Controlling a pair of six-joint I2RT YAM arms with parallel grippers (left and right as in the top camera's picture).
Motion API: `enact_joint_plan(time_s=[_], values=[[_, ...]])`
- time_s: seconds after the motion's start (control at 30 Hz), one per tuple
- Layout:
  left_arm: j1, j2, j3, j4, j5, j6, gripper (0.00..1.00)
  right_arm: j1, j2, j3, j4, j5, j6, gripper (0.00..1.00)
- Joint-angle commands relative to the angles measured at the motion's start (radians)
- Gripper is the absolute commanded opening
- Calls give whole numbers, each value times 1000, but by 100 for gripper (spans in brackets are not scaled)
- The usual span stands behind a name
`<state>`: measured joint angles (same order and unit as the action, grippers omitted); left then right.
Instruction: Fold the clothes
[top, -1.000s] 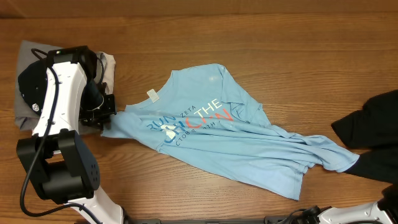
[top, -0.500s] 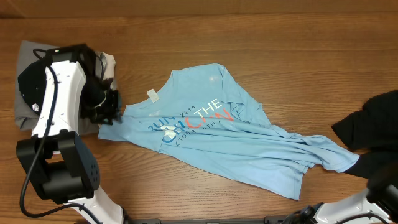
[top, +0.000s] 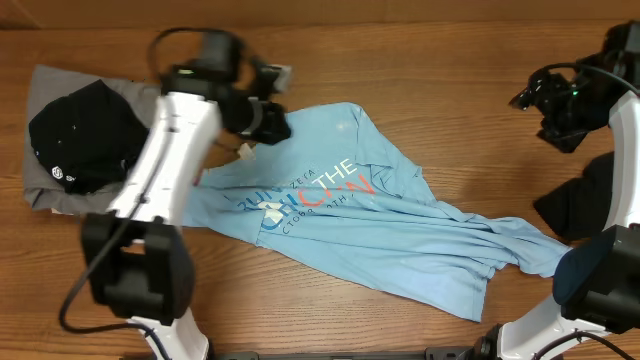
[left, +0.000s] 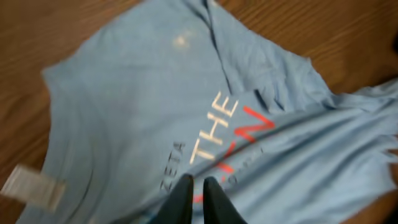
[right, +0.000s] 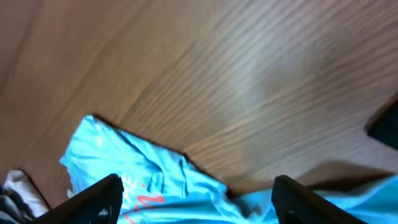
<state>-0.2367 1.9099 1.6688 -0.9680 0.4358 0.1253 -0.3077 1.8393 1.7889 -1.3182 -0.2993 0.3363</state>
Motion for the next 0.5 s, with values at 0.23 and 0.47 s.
enact_joint_plan(time_s=[0.23,0.47], values=[[-119,271,16,204,-229,2,4,6,-3,-6,-137,26,-4,80],[-105,386,16,275,-270,0,4,6,-3,-6,-151,29,-4,80]])
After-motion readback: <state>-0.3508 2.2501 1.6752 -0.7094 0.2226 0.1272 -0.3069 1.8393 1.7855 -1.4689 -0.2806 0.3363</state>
